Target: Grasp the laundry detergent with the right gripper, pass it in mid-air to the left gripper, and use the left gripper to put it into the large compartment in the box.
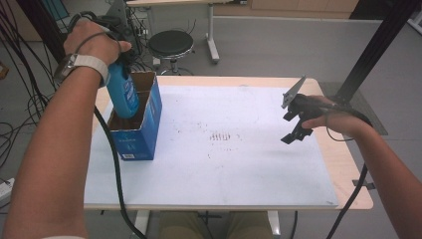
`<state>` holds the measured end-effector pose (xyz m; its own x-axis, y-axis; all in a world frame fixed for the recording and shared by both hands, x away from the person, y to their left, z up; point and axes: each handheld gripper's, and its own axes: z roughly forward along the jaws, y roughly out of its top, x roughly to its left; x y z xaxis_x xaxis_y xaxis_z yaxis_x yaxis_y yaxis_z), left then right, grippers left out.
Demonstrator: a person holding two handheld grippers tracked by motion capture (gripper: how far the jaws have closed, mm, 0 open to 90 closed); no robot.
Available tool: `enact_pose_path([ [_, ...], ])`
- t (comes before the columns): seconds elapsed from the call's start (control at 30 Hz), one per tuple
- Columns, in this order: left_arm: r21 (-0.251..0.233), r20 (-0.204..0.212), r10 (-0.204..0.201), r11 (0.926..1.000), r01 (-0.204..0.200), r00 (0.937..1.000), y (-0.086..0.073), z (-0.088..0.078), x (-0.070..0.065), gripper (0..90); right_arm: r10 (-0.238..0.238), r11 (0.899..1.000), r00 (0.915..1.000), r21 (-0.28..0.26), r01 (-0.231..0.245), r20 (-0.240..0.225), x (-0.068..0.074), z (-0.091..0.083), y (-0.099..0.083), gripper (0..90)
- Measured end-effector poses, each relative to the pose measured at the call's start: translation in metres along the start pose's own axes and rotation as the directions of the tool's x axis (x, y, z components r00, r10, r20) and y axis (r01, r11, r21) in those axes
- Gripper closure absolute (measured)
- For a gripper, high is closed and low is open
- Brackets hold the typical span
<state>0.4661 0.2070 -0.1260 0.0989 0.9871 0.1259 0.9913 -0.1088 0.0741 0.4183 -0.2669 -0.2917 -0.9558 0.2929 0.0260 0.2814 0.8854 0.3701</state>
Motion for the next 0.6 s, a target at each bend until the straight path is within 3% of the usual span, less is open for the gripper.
enact_pose_path([
  [0.6,-0.003,0.000,0.020,0.9998,-0.020,0.9998,0.000,0.044,-0.003,37.4,0.019,1.000,0.9998,-0.005,-0.019,-0.001,0.001,0.002,-0.008,7.8],
])
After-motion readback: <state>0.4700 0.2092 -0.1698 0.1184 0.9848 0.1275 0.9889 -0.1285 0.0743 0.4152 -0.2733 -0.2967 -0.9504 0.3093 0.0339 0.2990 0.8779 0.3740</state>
